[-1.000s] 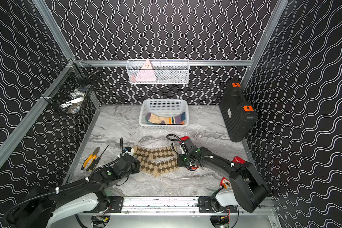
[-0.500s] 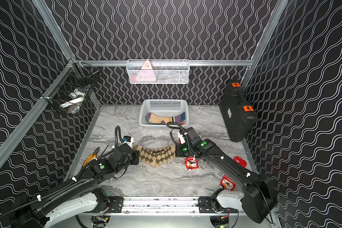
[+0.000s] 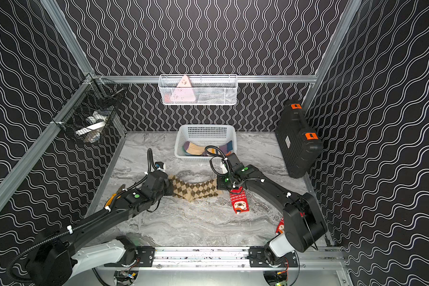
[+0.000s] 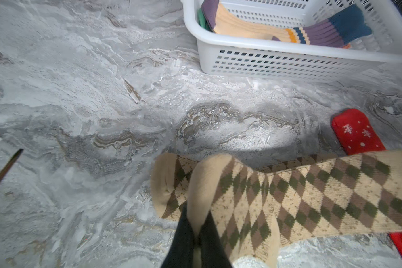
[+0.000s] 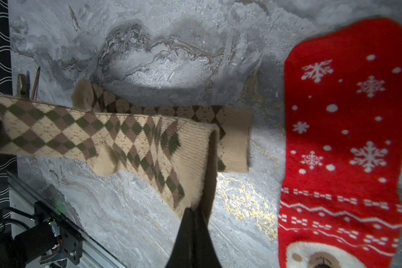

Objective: Place the socks together as a pair
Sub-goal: Place the sock in the sock.

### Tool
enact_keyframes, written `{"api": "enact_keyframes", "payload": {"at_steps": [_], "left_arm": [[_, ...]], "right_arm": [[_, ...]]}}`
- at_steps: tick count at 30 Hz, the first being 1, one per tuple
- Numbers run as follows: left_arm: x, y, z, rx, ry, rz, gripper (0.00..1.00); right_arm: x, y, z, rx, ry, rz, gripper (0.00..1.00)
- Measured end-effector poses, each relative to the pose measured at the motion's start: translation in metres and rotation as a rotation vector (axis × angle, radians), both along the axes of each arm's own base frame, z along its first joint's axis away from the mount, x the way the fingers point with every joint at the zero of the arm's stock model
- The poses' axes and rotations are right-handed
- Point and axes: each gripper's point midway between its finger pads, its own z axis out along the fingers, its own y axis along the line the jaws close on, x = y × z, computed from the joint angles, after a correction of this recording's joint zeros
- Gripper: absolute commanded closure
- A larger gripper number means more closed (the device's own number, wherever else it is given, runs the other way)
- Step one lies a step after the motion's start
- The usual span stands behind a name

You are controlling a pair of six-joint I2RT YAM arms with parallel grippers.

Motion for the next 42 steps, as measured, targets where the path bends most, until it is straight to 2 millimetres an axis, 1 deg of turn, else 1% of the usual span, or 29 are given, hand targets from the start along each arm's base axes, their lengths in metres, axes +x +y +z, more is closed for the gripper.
{"api": "enact_keyframes", "payload": {"at_steps": [4,8,15,22,27,32,37,38,40,42], "left_arm": [[0.003,-0.009,-0.007,-0.033,0.016,-0.030,1.00],[0.005,-0.012,-0.011,-0.048,0.026,-0.041,1.00],[0.007,0.002,-0.026,-0.038,0.053,0.000,1.00],[0.010,0.009,-0.037,-0.026,0.076,0.023,1.00],[0.012,0.015,-0.050,-0.006,0.105,0.043,1.00],[0.015,0.022,-0.063,0.022,0.136,0.069,0.91],[0.019,0.024,-0.074,0.050,0.156,0.073,0.72],[0.019,0.025,-0.077,0.054,0.164,0.074,0.69],[0.019,0.025,-0.084,0.062,0.182,0.074,0.66],[0.019,0.025,-0.089,0.067,0.190,0.074,0.64]], "right_arm": [[0.011,-0.007,-0.002,0.002,-0.003,-0.024,1.00],[0.017,-0.010,-0.004,0.009,-0.006,-0.030,1.00],[0.016,-0.003,-0.014,0.033,0.034,-0.010,1.00],[0.019,0.002,-0.014,0.057,0.031,0.000,1.00],[0.018,0.003,-0.025,0.050,0.050,0.001,1.00],[0.015,0.001,-0.039,0.035,0.075,-0.003,1.00],[0.016,-0.005,-0.050,-0.001,0.080,-0.019,1.00],[0.016,-0.006,-0.051,-0.006,0.080,-0.021,1.00],[0.017,-0.009,-0.054,-0.024,0.079,-0.029,0.99],[0.017,-0.010,-0.056,-0.031,0.079,-0.032,0.96]]}}
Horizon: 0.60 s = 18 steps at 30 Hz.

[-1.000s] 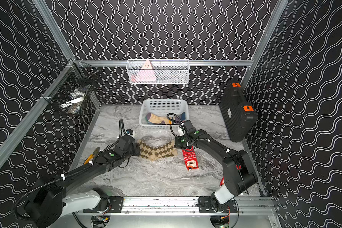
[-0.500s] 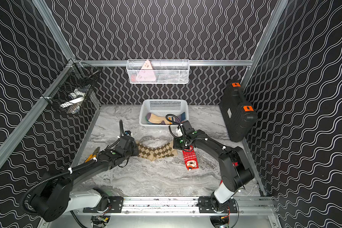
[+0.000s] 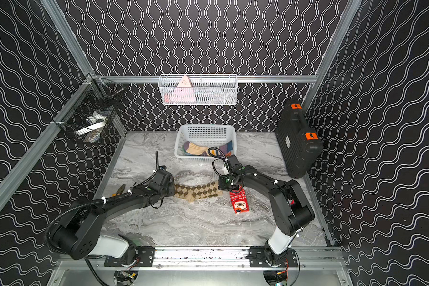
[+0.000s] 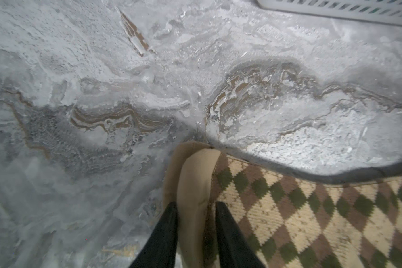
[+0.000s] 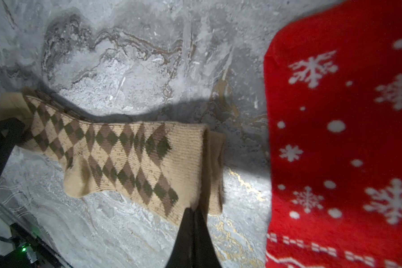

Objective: Place the socks together as a pair
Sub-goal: Place the sock in the sock.

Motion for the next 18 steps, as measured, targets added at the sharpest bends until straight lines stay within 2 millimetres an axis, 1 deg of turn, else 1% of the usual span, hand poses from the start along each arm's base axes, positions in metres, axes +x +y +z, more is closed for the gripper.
{"api": "enact_keyframes", "payload": {"at_steps": [3,6,9,12,13,14,15,16,17,18], "left_arm": [[0.001,0.002,-0.004,0.008,0.003,0.006,0.62],[0.002,0.007,-0.004,0.020,-0.003,0.022,0.60],[0.001,0.011,-0.006,0.024,-0.003,0.033,0.57],[0.000,0.013,-0.006,0.025,-0.003,0.040,0.49],[0.000,0.014,-0.006,0.023,-0.004,0.042,0.44],[0.000,0.015,-0.005,0.022,-0.007,0.044,0.34],[-0.001,0.016,-0.004,0.017,-0.010,0.046,0.22],[-0.001,0.016,-0.003,0.013,-0.014,0.047,0.14],[-0.002,0.017,-0.002,0.004,-0.017,0.050,0.08],[-0.003,0.019,-0.002,-0.005,-0.019,0.056,0.05]], "right_arm": [[-0.002,-0.001,-0.002,-0.003,0.006,-0.001,0.84],[-0.006,-0.004,-0.008,-0.011,0.017,0.002,0.76],[-0.007,-0.006,-0.012,-0.025,0.021,-0.002,0.71],[-0.010,-0.010,-0.017,-0.043,0.027,-0.008,0.68],[-0.011,-0.011,-0.018,-0.045,0.029,-0.009,0.68],[-0.012,-0.013,-0.019,-0.051,0.029,-0.011,0.67],[-0.013,-0.014,-0.019,-0.056,0.028,-0.013,0.66],[-0.012,-0.015,-0.019,-0.059,0.024,-0.016,0.65],[-0.012,-0.015,-0.018,-0.058,0.022,-0.018,0.64],[-0.012,-0.015,-0.019,-0.058,0.022,-0.018,0.63]]}}
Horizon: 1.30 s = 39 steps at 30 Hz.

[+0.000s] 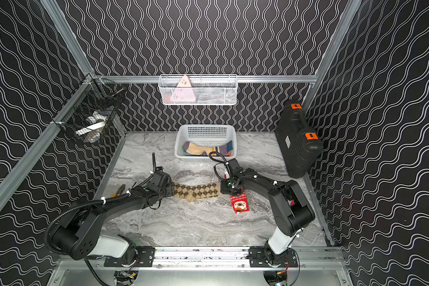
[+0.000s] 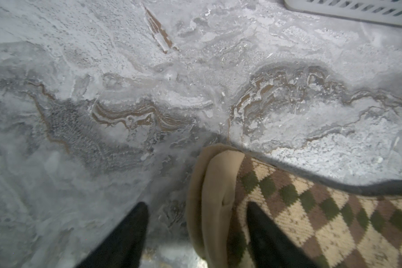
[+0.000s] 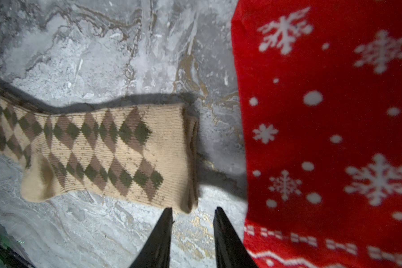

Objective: Place the socks together as a pair
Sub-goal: Place the sock in the sock, then pick up a pair of socks from the center of the board.

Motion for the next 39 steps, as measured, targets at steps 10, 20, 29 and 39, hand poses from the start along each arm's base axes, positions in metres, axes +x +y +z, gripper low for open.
{"api": "enact_keyframes", "payload": {"at_steps": [10,20,29,39], "left_arm": [[-0.003,0.000,-0.019,-0.101,0.014,0.019,0.34],[0.001,-0.019,-0.019,-0.206,-0.004,-0.027,0.77],[-0.001,-0.027,-0.020,-0.249,0.007,-0.052,0.96],[0.008,-0.037,0.015,-0.287,-0.033,-0.081,1.00]], "right_arm": [[-0.002,0.001,-0.006,0.020,0.012,-0.027,0.56],[-0.002,0.007,-0.014,0.074,0.025,-0.052,0.53],[0.001,0.025,-0.018,0.184,0.039,-0.062,0.87],[0.011,0.027,0.023,0.214,-0.028,-0.060,1.00]]}}
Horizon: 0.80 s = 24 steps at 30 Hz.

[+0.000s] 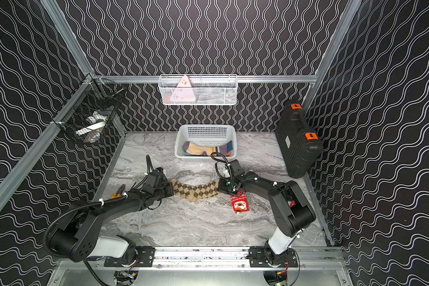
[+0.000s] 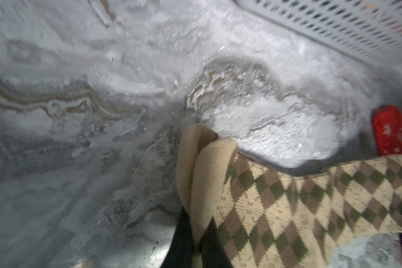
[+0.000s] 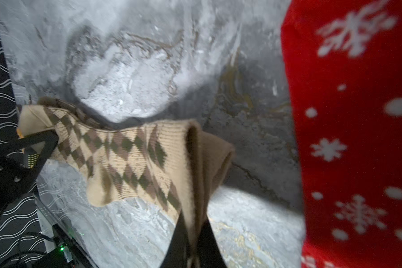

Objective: Place the socks together as a pair
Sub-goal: Pick up a pair of socks from the center of the board, then place a pair of socks in the bin.

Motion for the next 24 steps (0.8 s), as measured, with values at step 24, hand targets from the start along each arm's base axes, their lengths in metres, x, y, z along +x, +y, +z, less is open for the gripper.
{"api": "enact_keyframes", "payload": {"at_steps": [24], "left_arm": [[0.190,-0.069,0.163,0.019,-0.255,-0.121,1.00]], "right_arm": [[0.182,-0.057,0.152,-0.040,-0.298,-0.110,1.00]]}}
